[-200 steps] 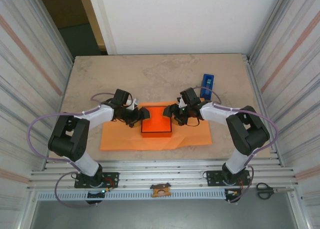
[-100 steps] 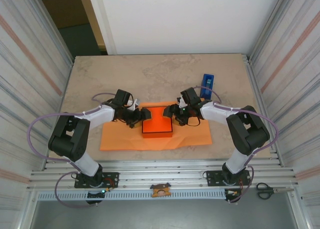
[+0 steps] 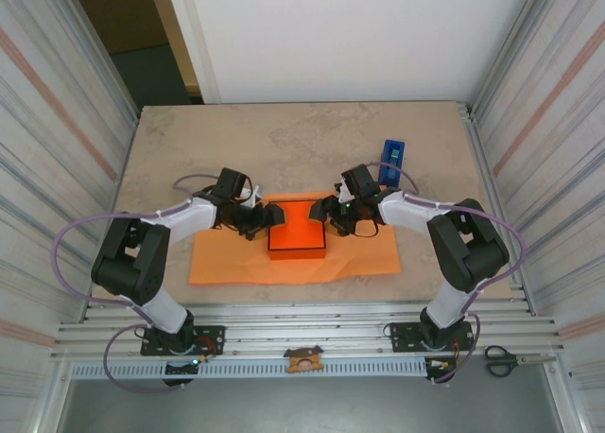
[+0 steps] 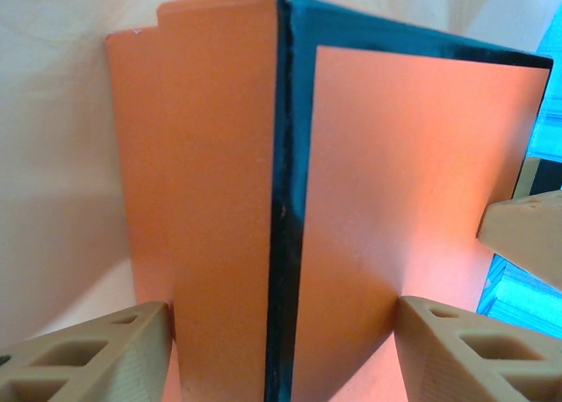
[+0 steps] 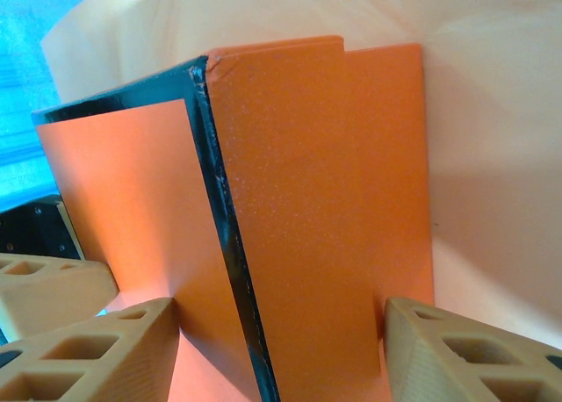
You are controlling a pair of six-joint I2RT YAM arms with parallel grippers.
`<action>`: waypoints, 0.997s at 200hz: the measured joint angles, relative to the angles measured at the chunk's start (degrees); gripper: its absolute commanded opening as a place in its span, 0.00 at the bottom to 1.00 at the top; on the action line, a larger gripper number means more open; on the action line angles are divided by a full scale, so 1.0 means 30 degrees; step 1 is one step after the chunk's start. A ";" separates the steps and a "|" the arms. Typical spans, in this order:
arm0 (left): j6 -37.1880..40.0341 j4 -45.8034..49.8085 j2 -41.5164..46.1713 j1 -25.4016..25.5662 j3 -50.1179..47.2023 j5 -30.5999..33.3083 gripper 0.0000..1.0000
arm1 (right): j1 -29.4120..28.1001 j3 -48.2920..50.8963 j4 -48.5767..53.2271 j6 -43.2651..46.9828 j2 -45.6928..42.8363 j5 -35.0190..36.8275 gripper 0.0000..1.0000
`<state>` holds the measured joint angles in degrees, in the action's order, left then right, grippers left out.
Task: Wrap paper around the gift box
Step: Place the gift box on the wrapping paper.
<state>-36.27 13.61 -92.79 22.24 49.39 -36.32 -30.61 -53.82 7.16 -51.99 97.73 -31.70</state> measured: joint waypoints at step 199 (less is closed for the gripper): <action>0.0364 0.0947 0.0073 -0.0146 0.0284 0.0146 0.70 | -0.0182 -0.0022 0.0000 -0.0044 0.0022 -0.0007 0.62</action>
<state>-35.18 16.45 -92.58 21.80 50.24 -35.88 -31.16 -53.89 7.16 -52.12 97.80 -31.73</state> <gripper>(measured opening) 0.694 0.603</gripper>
